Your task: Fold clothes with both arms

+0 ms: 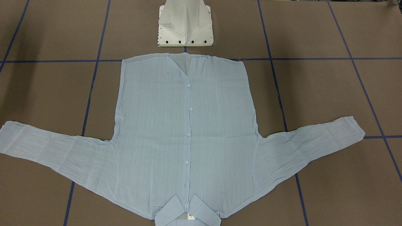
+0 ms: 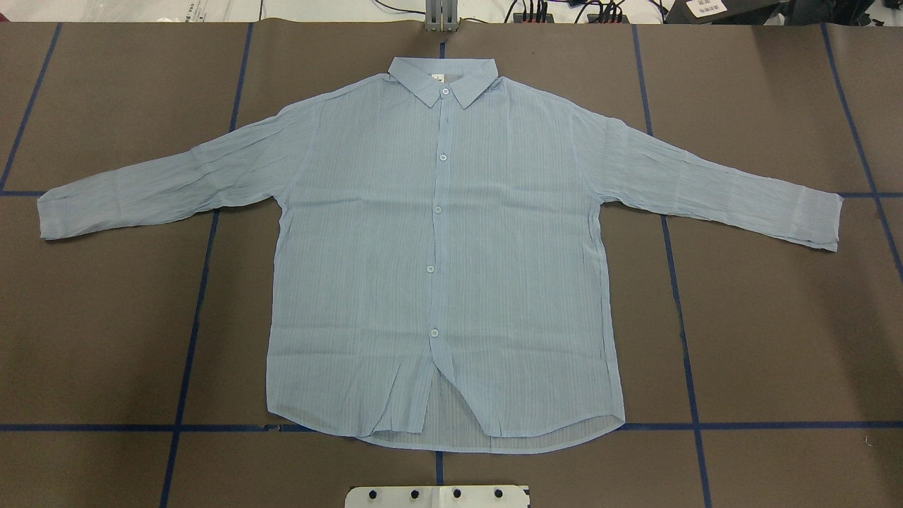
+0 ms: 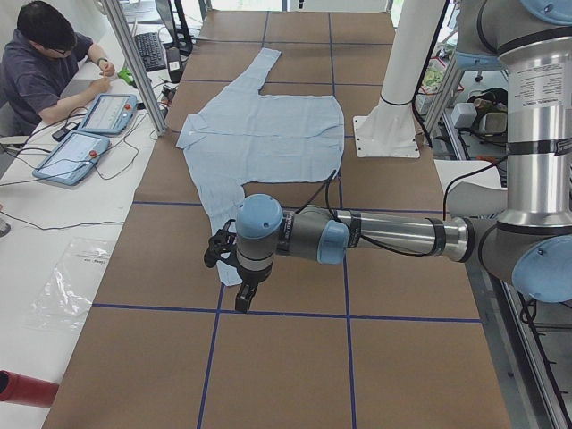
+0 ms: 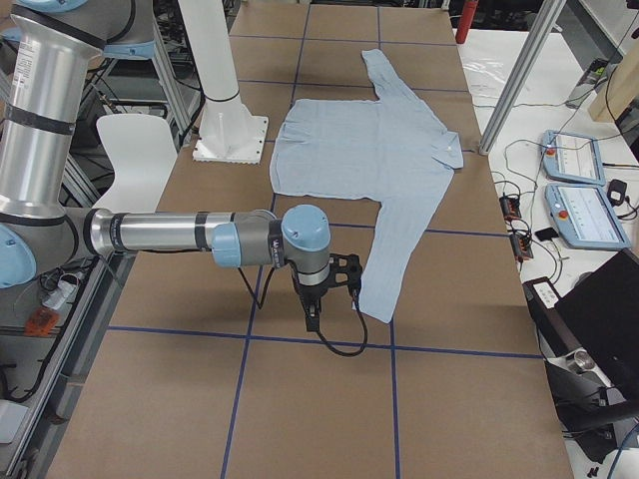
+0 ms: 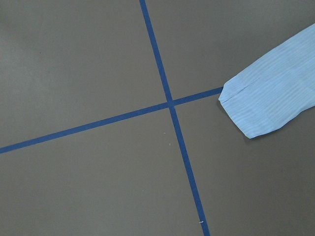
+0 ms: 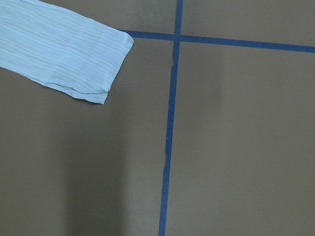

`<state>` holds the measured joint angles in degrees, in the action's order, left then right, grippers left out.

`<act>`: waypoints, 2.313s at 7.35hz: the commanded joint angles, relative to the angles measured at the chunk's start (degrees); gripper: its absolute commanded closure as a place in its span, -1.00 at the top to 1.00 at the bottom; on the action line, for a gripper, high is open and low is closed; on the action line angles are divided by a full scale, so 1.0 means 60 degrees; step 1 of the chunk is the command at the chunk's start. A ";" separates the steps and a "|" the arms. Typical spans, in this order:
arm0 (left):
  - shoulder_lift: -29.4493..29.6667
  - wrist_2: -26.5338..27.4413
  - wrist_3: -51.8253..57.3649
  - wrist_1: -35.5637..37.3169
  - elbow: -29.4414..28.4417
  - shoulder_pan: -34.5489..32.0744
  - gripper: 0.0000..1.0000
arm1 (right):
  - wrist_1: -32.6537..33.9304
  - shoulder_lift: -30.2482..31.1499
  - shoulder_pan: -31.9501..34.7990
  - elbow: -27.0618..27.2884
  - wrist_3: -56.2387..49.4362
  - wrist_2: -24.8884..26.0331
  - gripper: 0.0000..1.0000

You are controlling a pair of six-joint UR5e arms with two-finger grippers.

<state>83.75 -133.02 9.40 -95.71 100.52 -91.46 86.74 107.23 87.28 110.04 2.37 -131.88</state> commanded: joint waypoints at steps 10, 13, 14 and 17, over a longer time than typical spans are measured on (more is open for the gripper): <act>0.0263 0.0006 -0.0073 -0.3558 0.0019 0.0038 1.00 | -0.2547 -0.0688 -0.0029 -0.0597 0.0161 0.0038 1.00; 0.0982 -0.0080 -0.0278 -0.4699 -0.0669 0.0038 1.00 | -0.2811 -0.0878 -0.0029 -0.0762 0.0220 0.0051 1.00; 0.0983 -0.0081 -0.0887 -0.5050 -0.0757 0.0038 1.00 | -0.2957 -0.0922 -0.0044 -0.0791 0.0393 0.0081 1.00; 0.0982 -0.0095 -0.1172 -0.6794 -0.1855 0.0038 1.00 | -0.6924 -0.0937 -0.0656 -0.3183 0.3504 0.0110 0.96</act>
<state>89.54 -133.52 2.78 -133.22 91.56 -91.26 57.46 101.68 85.25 98.21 15.14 -131.49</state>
